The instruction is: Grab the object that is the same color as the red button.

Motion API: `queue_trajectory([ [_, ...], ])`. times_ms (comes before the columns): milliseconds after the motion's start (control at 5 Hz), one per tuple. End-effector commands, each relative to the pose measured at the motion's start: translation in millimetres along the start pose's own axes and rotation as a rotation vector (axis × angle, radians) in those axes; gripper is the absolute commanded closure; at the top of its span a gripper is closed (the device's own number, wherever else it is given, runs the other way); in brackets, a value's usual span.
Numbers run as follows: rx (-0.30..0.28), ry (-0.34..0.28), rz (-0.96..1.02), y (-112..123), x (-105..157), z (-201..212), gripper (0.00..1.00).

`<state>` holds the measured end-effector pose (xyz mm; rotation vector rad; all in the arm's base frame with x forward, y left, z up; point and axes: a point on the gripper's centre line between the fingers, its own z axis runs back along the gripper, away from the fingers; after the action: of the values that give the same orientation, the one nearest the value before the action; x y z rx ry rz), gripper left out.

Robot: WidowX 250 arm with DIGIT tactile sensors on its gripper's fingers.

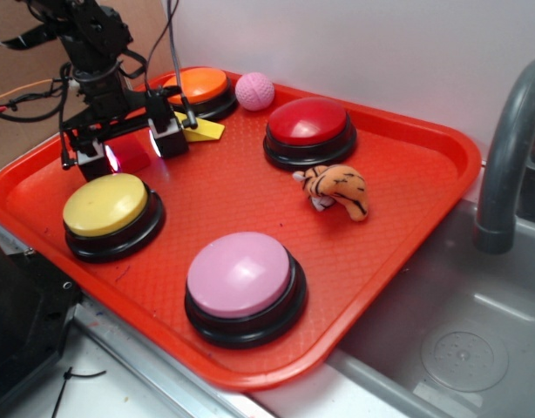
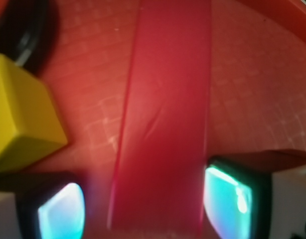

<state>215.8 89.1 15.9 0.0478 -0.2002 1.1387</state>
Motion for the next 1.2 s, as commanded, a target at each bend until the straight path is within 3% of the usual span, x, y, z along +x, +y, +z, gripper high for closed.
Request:
queue_trajectory([
  [0, -0.037, 0.021, 0.061, 10, 6, -2, 1.00],
  [200, -0.017, 0.056, 0.046, 10, 9, 4, 1.00],
  [600, 0.026, 0.076, -0.333, -6, 9, 62, 1.00],
  [800, -0.016, 0.083, -0.499, -17, 1, 94, 1.00],
  [1000, -0.091, 0.132, -0.728, -32, -15, 120, 1.00],
])
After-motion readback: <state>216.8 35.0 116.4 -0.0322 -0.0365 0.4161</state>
